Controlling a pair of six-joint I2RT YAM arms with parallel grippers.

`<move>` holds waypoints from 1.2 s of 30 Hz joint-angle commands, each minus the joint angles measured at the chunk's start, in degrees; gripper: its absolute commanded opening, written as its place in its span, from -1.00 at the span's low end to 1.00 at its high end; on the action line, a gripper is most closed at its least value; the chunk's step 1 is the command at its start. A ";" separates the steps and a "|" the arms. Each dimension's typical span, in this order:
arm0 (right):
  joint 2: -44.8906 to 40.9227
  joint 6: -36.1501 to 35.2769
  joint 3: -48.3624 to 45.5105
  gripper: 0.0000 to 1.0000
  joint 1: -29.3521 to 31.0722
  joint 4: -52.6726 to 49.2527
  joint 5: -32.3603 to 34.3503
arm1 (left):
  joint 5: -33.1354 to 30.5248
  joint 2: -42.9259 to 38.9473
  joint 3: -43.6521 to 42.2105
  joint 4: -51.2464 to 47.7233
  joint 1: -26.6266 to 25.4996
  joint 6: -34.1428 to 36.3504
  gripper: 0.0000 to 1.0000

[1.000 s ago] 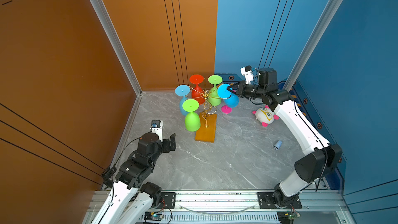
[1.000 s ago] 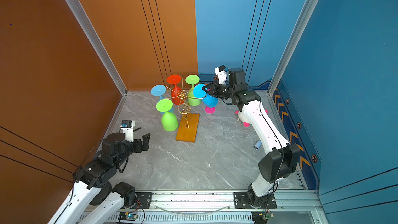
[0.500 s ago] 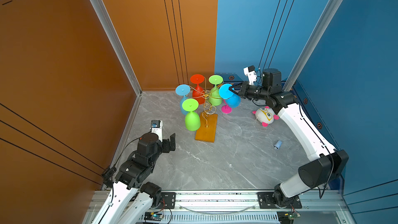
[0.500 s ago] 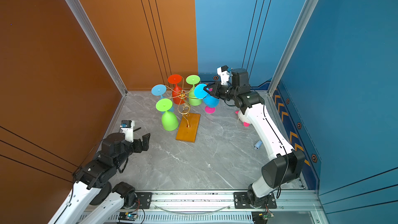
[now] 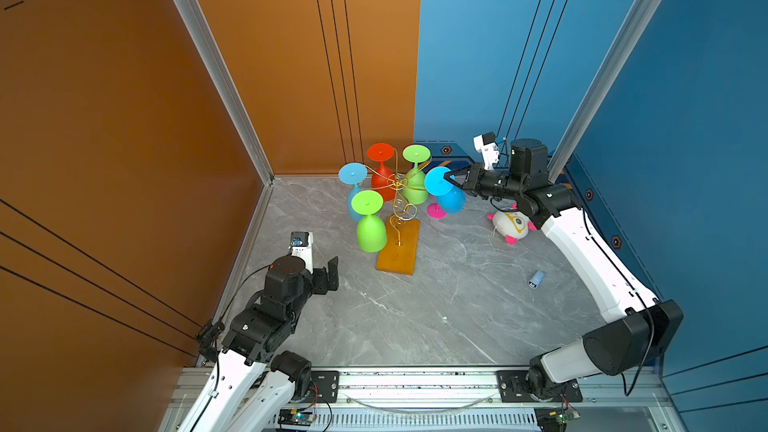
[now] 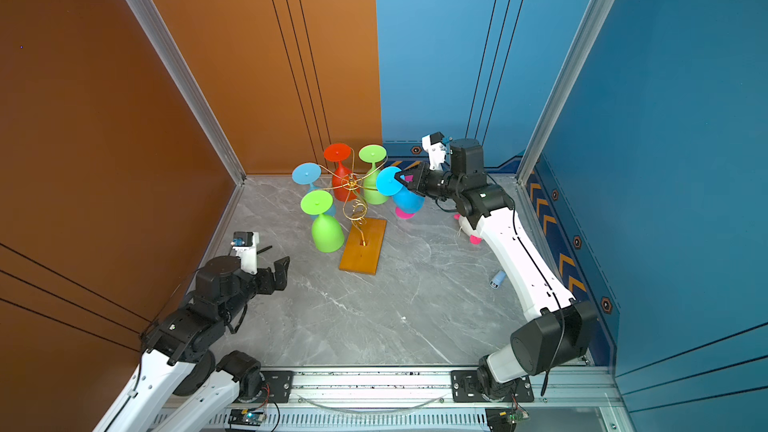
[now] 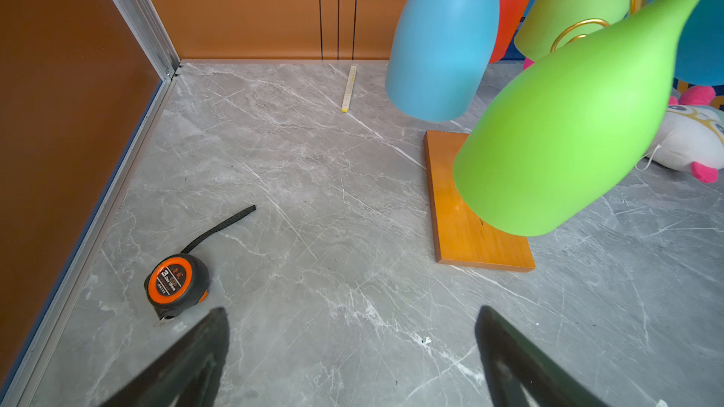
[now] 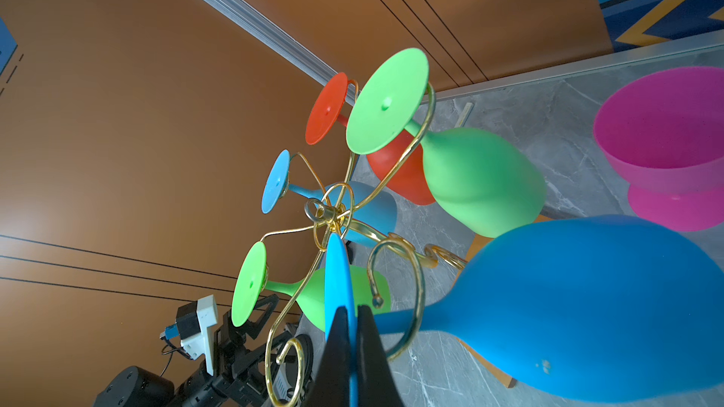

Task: Take the wine glass off the wine glass rack
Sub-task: 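Lift the cyan glass off its rack hook with the right gripper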

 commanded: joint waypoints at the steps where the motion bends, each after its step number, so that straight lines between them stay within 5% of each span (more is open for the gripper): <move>1: -1.86 1.41 -0.81 -0.94 0.69 3.28 -1.38 | 1.19 -0.13 -0.83 0.80 0.73 -0.80 0.96; 36: 5.97 5.27 1.91 -0.95 4.02 12.10 -2.24 | 1.38 -0.27 -0.93 0.78 0.83 -0.94 0.96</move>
